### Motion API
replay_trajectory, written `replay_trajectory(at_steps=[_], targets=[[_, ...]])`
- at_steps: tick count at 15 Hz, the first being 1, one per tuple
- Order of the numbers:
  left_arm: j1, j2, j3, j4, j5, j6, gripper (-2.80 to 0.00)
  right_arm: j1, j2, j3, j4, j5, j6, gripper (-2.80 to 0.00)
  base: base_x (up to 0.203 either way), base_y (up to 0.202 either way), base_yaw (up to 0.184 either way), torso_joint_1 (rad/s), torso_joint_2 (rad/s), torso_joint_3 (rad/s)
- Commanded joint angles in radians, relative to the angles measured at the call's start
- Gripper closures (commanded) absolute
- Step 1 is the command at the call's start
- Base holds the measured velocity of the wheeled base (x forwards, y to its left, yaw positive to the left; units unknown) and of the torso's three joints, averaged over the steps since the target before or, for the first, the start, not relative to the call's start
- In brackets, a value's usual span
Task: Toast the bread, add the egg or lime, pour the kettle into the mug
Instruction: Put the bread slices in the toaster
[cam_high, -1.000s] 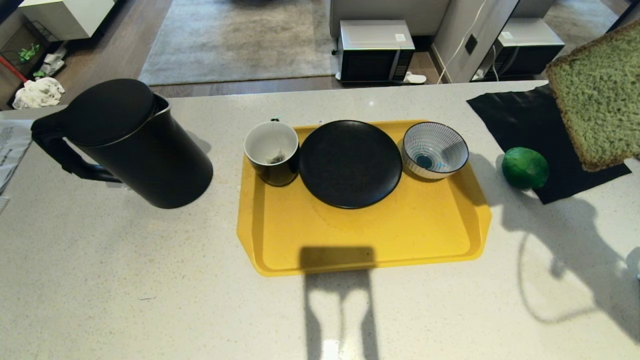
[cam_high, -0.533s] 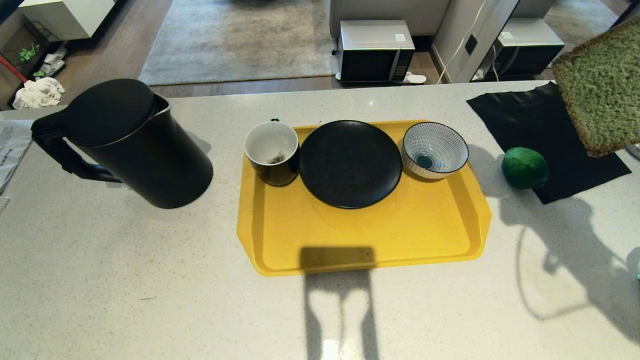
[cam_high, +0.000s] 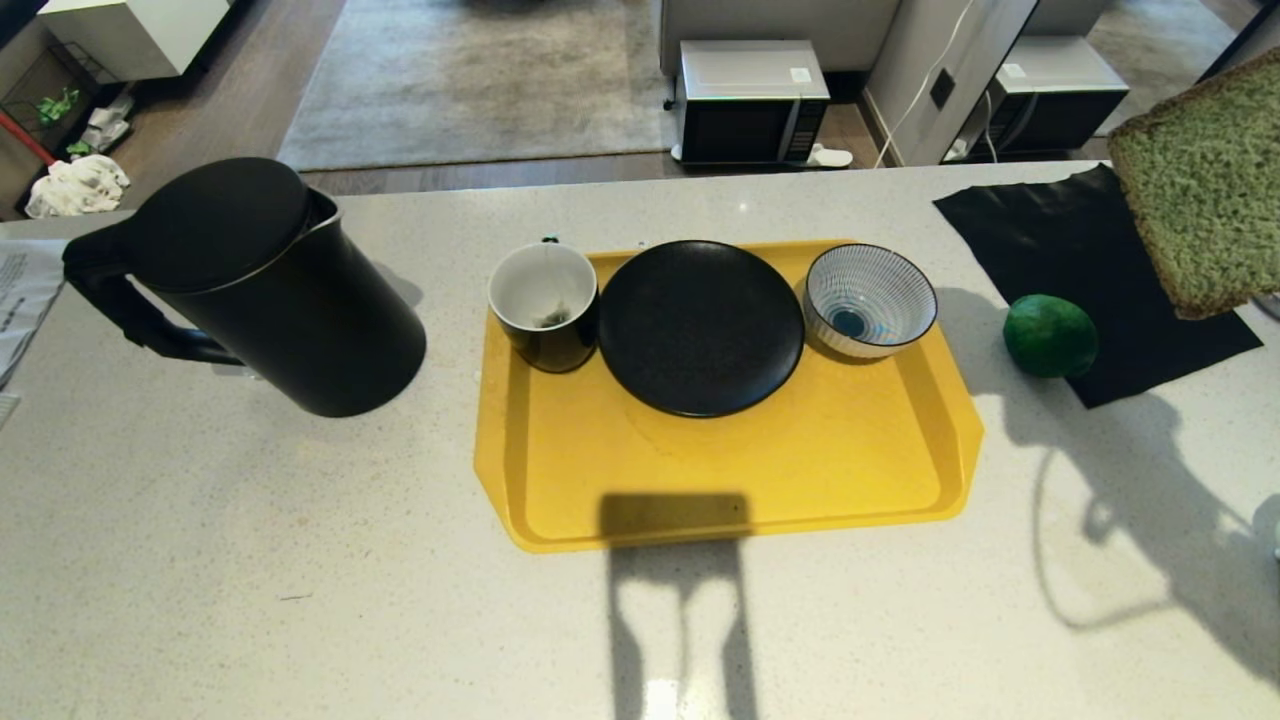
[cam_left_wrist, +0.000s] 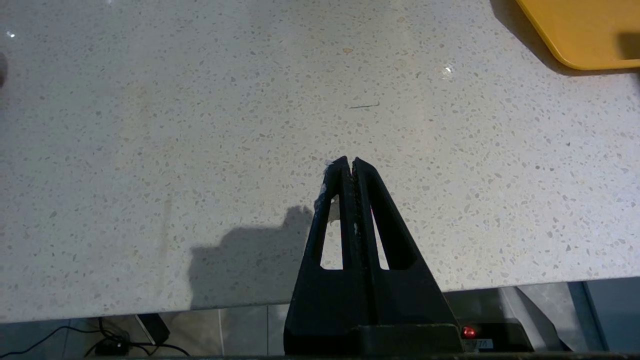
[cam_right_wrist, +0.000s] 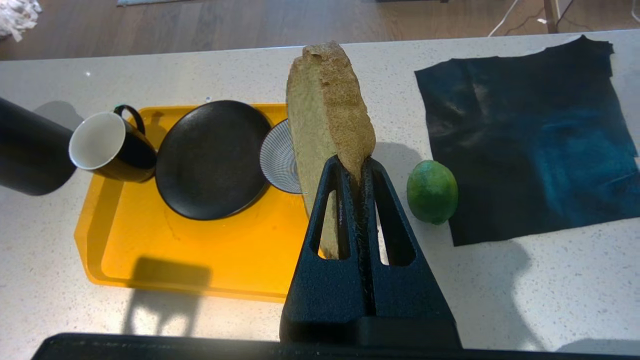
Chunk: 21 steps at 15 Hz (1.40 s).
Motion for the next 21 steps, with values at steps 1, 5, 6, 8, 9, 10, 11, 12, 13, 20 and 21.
replay_trajectory(at_steps=[1, 5, 6, 8, 9, 10, 11, 12, 13, 20, 21], targets=[[0.000, -0.001, 0.015, -0.002, -0.001, 0.003, 0.00, 0.000, 0.002, 0.000, 0.002, -0.004, 0.001, 0.00, 0.000, 0.000, 0.000, 0.000, 0.00, 0.000], [0.000, -0.001, 0.015, -0.002, 0.000, 0.003, 0.00, 0.000, 0.003, 0.009, 0.000, -0.007, 0.001, 0.00, 0.000, 0.000, 0.000, 0.000, 0.00, 0.000], [0.000, -0.001, 0.015, -0.002, 0.000, 0.003, 0.00, 0.000, 0.005, 0.008, -0.001, -0.007, 0.002, 0.00, 0.000, 0.000, 0.000, 0.000, 0.00, 0.000], [0.000, -0.001, 0.015, -0.002, -0.001, 0.003, 0.00, 0.000, 0.005, 0.009, -0.001, -0.007, 0.002, 0.00, 0.000, 0.000, 0.000, 0.000, 0.00, 0.000], [0.000, -0.001, 0.015, -0.002, 0.000, 0.003, 0.00, 0.000, 0.005, 0.009, -0.001, -0.007, 0.002, 0.00, 0.000, 0.000, 0.000, 0.000, 0.00, 0.000], [0.000, -0.001, 0.015, -0.002, 0.001, 0.003, 0.00, 0.000, 0.003, 0.011, -0.001, -0.007, 0.002, 0.00, 0.000, 0.000, 0.000, 0.000, 0.00, 0.000], [0.000, -0.001, 0.015, -0.002, 0.001, 0.003, 0.00, 0.000, 0.003, 0.011, -0.001, -0.008, 0.002, 0.00, 0.000, 0.000, 0.000, 0.000, 0.00, 0.000], [0.000, -0.001, 0.015, -0.002, -0.001, 0.003, 0.00, 0.000, 0.003, 0.012, -0.001, -0.013, 0.002, 0.00, 0.000, 0.000, 0.000, 0.000, 0.00, 0.000], [0.000, -0.001, 0.015, -0.002, -0.001, 0.003, 0.00, 0.000, 0.003, 0.015, -0.001, -0.013, 0.002, 0.00, 0.000, 0.000, 0.000, 0.000, 0.00, 0.000], [0.000, -0.001, 0.015, -0.002, 0.000, 0.003, 0.00, 0.000, -0.001, 0.019, 0.000, -0.013, 0.008, 0.00, -0.119, 0.000, 0.000, 0.000, 0.00, 0.002], [0.000, -0.001, 0.015, -0.002, 0.001, 0.003, 0.00, 0.000, -0.001, 0.020, -0.001, -0.013, 0.008, 0.00, -0.196, 0.000, 0.004, 0.000, 0.01, -0.002]])
